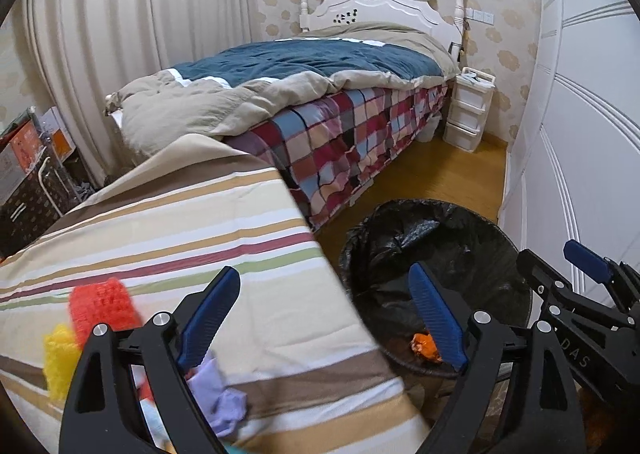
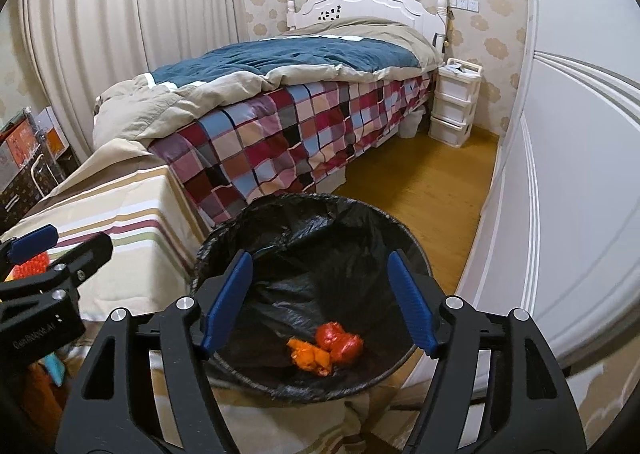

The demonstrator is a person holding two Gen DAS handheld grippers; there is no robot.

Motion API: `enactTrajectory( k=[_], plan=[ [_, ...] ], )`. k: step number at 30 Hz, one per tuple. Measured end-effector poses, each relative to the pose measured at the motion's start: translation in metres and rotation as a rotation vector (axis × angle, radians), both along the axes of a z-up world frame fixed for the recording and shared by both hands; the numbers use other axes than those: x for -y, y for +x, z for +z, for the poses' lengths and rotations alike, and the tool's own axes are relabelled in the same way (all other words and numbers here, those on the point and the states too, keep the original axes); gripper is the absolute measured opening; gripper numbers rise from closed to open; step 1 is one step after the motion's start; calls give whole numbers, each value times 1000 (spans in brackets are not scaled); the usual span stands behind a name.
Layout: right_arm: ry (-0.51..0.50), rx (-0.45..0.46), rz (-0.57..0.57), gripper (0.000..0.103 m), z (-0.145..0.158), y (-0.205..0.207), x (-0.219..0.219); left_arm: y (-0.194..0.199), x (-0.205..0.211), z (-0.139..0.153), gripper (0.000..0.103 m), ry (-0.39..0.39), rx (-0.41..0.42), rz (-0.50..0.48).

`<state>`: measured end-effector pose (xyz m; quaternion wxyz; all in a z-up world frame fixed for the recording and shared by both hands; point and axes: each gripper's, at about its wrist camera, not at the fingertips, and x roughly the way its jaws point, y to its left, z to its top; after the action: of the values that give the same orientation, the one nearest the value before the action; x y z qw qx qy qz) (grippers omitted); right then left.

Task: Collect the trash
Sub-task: 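Move both tools back toward the table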

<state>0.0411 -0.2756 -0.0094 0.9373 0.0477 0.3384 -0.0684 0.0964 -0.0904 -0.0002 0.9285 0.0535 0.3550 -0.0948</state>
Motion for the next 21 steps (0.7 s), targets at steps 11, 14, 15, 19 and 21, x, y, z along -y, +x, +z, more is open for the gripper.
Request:
enactTrajectory(
  k=[11, 14, 15, 19, 21],
  plan=[
    [15, 10, 81, 69, 6, -27, -48, -35, -60, 10, 86, 16, 28, 73],
    [15, 8, 115, 69, 7, -29, -66, -42, -83, 9, 86, 22, 30, 115],
    [13, 7, 123, 69, 7, -29, -71, -44, -90, 9, 86, 23, 29, 130],
    [6, 6, 173, 69, 9, -31, -96, -51, -125, 5, 86, 33, 26, 200],
    [2, 7, 200, 69, 11, -30, -109, -53, -143, 2, 86, 41, 21, 237]
  ],
)
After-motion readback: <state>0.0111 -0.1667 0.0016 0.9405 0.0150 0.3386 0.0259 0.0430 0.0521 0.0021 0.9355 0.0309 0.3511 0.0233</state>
